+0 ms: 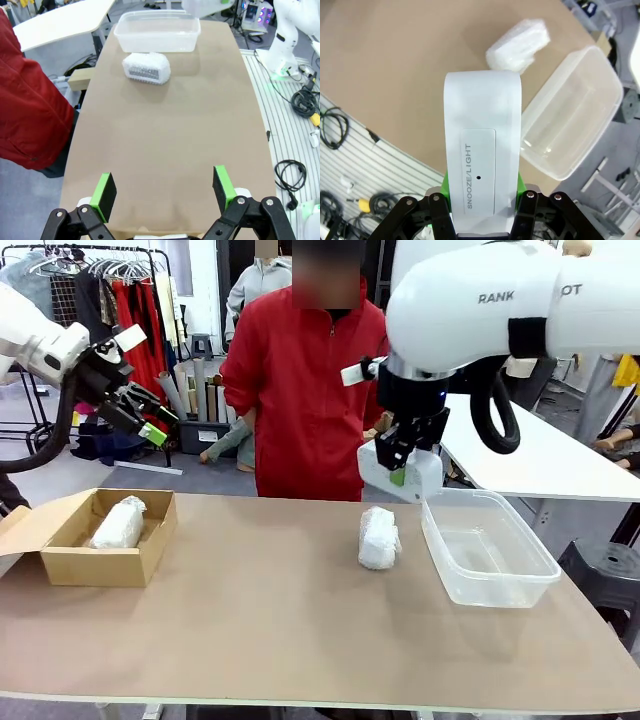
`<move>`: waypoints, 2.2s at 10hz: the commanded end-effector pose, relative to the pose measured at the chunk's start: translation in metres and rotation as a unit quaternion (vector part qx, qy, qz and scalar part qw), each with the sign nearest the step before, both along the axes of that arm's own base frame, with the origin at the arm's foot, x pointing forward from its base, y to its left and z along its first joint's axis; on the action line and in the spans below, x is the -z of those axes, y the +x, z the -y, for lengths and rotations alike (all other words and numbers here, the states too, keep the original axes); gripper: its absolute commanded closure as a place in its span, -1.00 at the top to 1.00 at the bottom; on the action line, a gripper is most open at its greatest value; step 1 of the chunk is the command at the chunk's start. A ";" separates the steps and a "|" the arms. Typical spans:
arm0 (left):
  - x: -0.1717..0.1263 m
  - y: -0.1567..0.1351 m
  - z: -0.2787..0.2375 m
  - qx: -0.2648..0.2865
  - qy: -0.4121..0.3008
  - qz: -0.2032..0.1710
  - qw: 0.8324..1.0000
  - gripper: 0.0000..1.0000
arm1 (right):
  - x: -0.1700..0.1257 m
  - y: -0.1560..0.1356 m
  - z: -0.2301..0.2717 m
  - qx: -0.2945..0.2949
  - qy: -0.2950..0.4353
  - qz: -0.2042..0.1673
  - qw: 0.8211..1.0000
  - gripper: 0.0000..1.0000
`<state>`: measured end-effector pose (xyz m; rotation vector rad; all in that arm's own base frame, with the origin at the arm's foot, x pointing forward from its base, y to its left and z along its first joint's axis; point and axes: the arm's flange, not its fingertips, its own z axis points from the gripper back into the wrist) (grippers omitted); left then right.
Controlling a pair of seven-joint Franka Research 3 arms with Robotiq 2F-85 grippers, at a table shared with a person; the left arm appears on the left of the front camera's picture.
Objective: Separate and place wrapped and unwrapped clocks.
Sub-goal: If the picked Digital clock is wrapped, place it in the Package Box ; if not, place it in the Organizing box.
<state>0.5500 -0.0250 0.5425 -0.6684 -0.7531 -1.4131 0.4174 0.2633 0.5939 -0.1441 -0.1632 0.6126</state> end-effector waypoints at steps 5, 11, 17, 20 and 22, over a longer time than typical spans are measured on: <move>-0.001 -0.001 -0.001 0.001 -0.001 -0.003 1.000 1.00 | -0.018 0.066 0.118 0.098 0.080 0.057 0.990 -1.00; -0.001 -0.001 -0.001 0.001 -0.001 -0.003 1.000 1.00 | 0.054 0.103 0.211 0.257 0.123 0.072 0.956 -1.00; -0.001 -0.001 -0.001 0.001 -0.001 -0.003 1.000 1.00 | 0.085 0.107 0.222 0.275 0.124 0.037 0.953 -1.00; -0.001 -0.001 -0.001 0.001 -0.001 -0.003 1.000 1.00 | 0.085 0.107 0.222 0.275 0.124 0.037 0.953 -1.00; -0.001 -0.001 -0.001 0.001 -0.001 -0.003 1.000 1.00 | 0.088 0.107 0.220 0.278 0.133 0.030 0.951 -1.00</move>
